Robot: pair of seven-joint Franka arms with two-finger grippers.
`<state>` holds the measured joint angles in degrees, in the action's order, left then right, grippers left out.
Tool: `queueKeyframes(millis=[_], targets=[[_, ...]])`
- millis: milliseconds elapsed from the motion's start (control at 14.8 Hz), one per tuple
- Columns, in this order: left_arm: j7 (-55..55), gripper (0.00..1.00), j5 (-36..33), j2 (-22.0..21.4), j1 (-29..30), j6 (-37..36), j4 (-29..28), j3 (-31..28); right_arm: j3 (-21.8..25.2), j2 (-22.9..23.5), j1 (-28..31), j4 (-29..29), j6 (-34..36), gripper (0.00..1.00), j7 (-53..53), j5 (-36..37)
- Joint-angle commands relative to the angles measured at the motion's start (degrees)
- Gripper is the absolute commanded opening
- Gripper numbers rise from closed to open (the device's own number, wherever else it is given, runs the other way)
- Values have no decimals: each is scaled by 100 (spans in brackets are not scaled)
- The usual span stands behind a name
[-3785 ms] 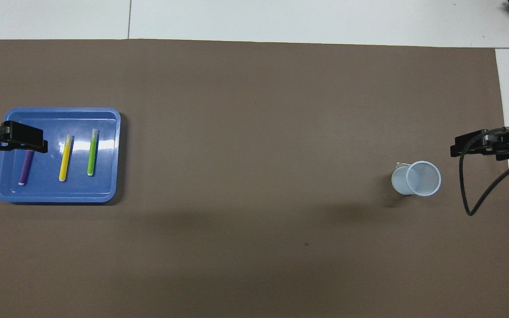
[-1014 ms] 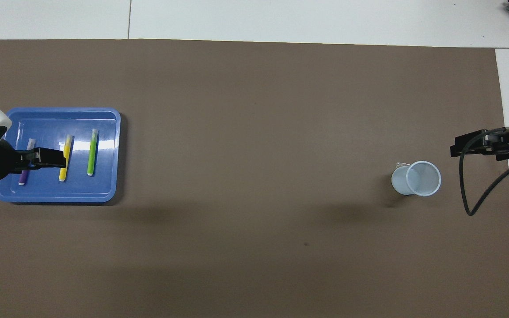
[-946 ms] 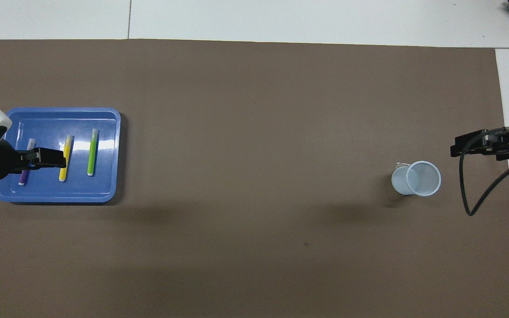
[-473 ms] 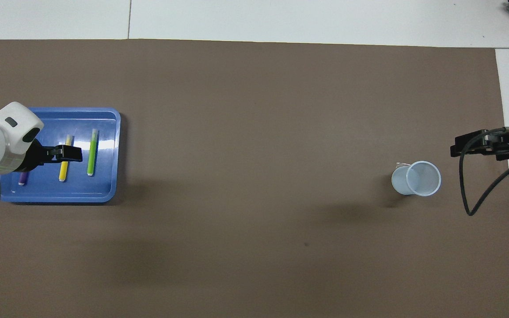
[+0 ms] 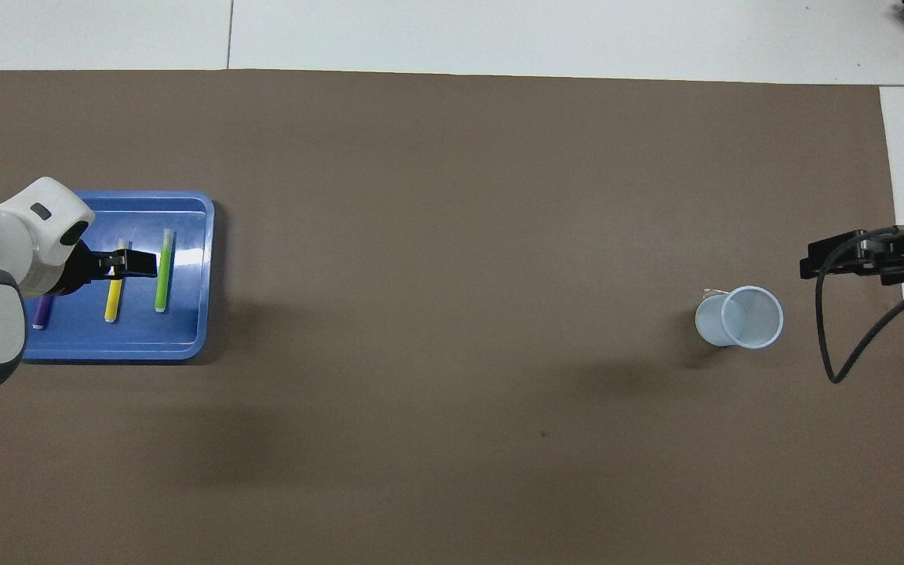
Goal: Transfer and insert pens with both arms
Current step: 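Reach the left gripper down and grasp the green pen in the tray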
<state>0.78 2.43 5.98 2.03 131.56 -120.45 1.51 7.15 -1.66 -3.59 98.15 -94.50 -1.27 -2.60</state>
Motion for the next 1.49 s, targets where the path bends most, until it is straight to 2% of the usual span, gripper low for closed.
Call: queueKeyframes(millis=[0,270,473,744,879,1149,1284,1419], targets=[[115,100,-23,359,0,422,-22,16,-3,-115,-10,100,-24,100,4,14],[185,100,-23,817,-27,862,-13,16,-3,-115,-10,100,-24,100,4,14],[186,98,-23,870,-27,906,-13,16,-3,-115,-10,100,-24,100,4,14],[186,85,-23,993,-44,1081,-13,16,-3,-115,-10,100,-24,100,4,14],[186,74,-23,1054,-53,1170,-13,25,-3,-115,-10,100,-24,100,4,14],[186,67,-23,1090,-71,1284,-4,25,-3,-115,-10,100,-24,100,4,14],[186,48,-23,1099,-71,1328,4,25,-3,-115,-10,100,-24,100,4,14],[186,22,-6,1099,-80,1337,13,33,-3,-115,-10,100,-24,100,4,14]])
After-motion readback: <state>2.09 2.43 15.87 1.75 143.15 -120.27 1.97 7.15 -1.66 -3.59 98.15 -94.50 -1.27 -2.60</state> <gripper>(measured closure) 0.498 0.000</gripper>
